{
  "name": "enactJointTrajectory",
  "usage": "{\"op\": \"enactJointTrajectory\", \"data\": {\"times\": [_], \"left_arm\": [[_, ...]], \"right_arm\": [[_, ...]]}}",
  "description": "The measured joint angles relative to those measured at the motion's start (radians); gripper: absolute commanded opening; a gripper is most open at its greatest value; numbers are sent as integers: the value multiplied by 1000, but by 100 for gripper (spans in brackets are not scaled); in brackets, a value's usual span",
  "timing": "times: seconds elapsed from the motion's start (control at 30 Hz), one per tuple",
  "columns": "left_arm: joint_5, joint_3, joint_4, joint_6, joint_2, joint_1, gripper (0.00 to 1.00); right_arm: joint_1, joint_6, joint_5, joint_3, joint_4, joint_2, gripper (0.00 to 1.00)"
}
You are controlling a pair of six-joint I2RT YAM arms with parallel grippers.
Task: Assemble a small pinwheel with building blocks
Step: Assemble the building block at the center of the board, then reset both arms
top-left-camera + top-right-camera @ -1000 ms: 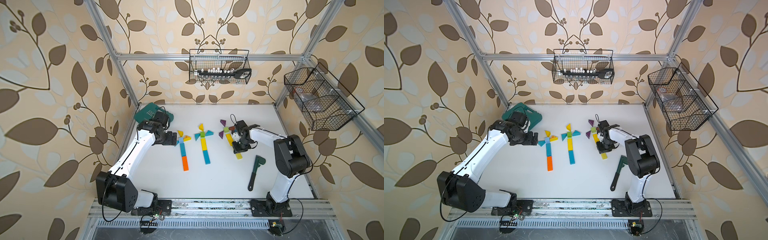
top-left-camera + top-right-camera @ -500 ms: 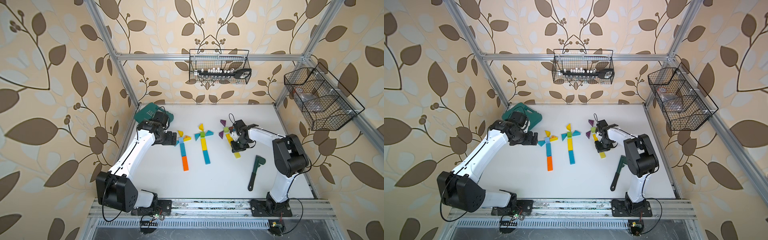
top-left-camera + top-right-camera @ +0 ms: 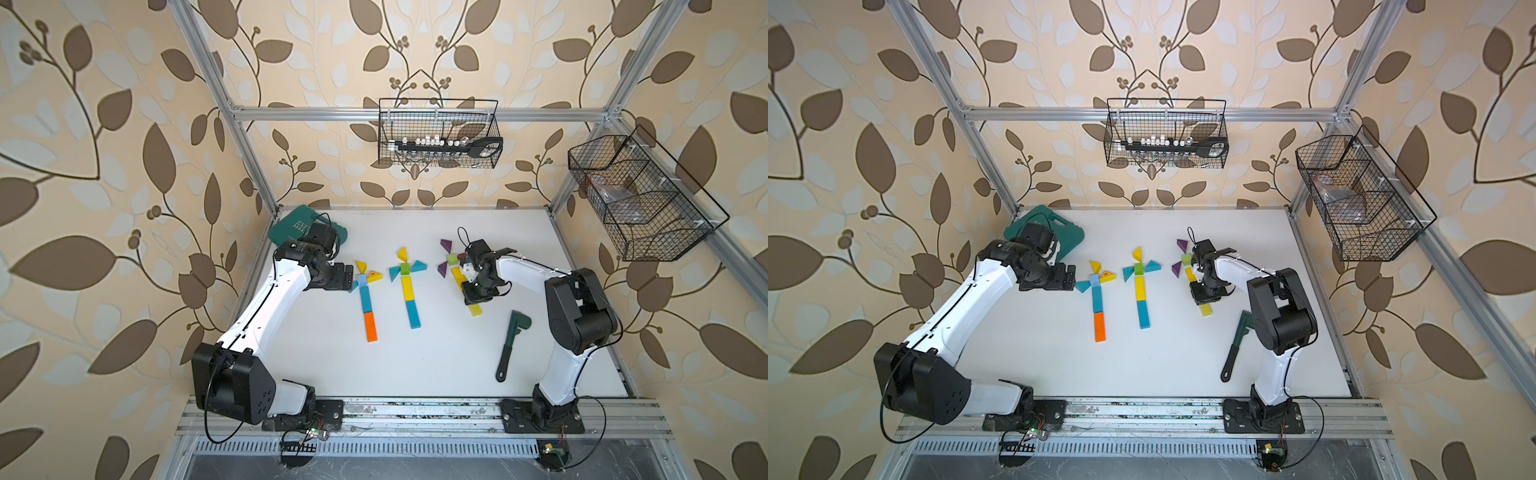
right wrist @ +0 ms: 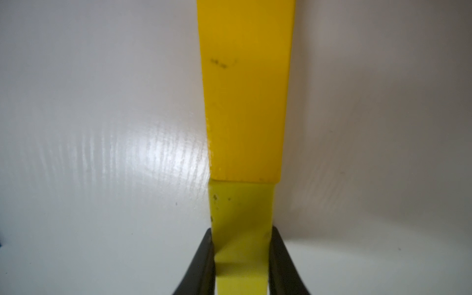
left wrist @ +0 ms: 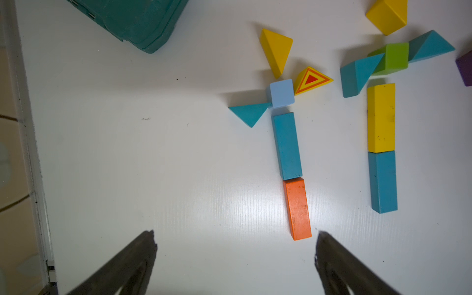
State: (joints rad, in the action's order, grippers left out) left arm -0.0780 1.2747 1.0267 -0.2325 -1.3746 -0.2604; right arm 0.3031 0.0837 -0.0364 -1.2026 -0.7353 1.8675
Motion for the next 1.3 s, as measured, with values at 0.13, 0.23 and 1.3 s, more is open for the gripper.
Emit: {"op": "enactJointTrajectory", "data": {"times": [0.13,0.23,1.3], "left_arm": [[0,0,0,0,0,0,99],[0,-2,0,0,0,0,99],[-634,-534,-592,-187,178,112,99]], "right_arm": [[0,0,-1,0,0,0,16],[0,0,0,0,0,1,30],[-301,1,231,537,679,-601,100]]}}
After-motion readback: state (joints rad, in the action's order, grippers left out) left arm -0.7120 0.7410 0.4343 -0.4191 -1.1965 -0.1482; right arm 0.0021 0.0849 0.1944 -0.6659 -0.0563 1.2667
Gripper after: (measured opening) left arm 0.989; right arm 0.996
